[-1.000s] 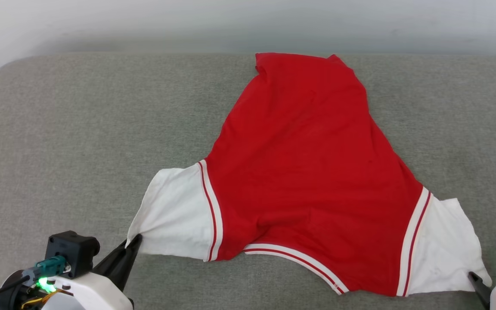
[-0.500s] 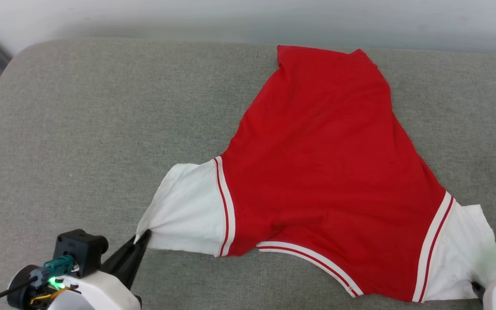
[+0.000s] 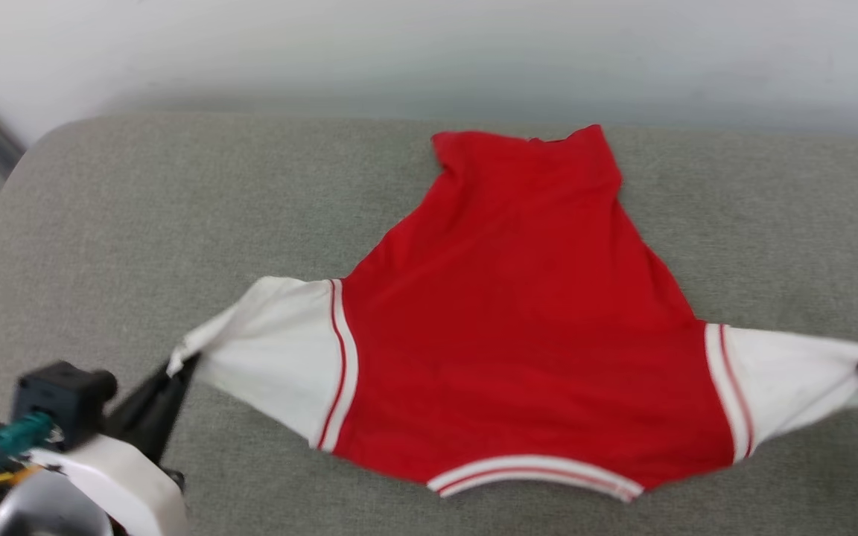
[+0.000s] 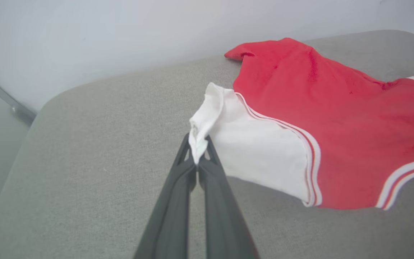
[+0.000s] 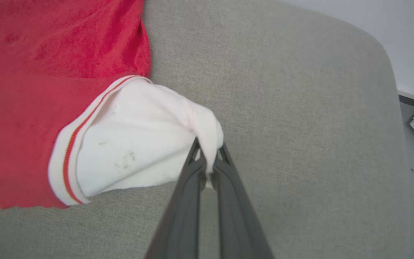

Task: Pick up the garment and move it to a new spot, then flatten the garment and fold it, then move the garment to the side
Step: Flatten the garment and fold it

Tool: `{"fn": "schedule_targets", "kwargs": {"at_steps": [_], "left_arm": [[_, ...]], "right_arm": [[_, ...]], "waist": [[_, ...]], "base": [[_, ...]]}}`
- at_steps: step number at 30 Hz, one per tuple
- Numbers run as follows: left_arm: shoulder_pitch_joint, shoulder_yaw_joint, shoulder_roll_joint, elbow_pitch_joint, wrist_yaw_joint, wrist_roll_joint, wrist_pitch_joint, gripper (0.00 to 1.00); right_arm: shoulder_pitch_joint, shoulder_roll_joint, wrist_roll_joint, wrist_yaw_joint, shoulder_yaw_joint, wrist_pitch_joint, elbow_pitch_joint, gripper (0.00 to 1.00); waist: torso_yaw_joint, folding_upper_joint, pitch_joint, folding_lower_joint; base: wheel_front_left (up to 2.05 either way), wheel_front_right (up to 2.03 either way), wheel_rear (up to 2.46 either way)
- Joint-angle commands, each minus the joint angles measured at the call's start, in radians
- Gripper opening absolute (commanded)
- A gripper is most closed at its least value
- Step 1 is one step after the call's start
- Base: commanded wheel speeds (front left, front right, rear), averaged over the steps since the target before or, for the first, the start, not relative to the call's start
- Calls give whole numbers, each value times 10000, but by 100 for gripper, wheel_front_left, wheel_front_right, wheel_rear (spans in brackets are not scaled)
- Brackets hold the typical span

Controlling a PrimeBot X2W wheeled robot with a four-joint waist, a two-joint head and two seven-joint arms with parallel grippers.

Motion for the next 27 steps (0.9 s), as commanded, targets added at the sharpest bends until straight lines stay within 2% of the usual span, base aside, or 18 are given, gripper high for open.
{"fn": "schedule_targets", "kwargs": {"at_steps": [1,7,14,17,24,27], "left_arm": [[-281,205,132,-172,-47,-17,-93,0],[-1307,1039,685,-738,-215,-285,-162,0],[-3241,1799,1292,-1267,-407,-972,131,0],[-4259,2078,1472,-1250,-325,-1283,315,0],[-6791,2215,2100,-398,-407,-1461,591,0],[-7940,2022,2114,230,-532,-1736,611,0]], "right_arm": [[-351,-208,159,-7,-176,80,-220,0],[-1795,-641,1106,-7,-784,635,-750,0],[-3876,-437,1723,-5,-1154,803,-1043,0],[-4885,-299,1957,-5,-1141,824,-1056,0],[-7404,-277,2129,-5,-838,692,-449,0],[-8552,88,2225,-5,-970,701,75,0]], "waist": [[-192,0,-200,0],[-455,0,-610,0],[-637,0,-794,0],[-712,0,-716,0],[-941,0,-16,0],[-1015,0,537,0]], "base": [[0,0,0],[0,0,0],[0,0,0],[0,0,0],[0,0,0],[0,0,0]]}}
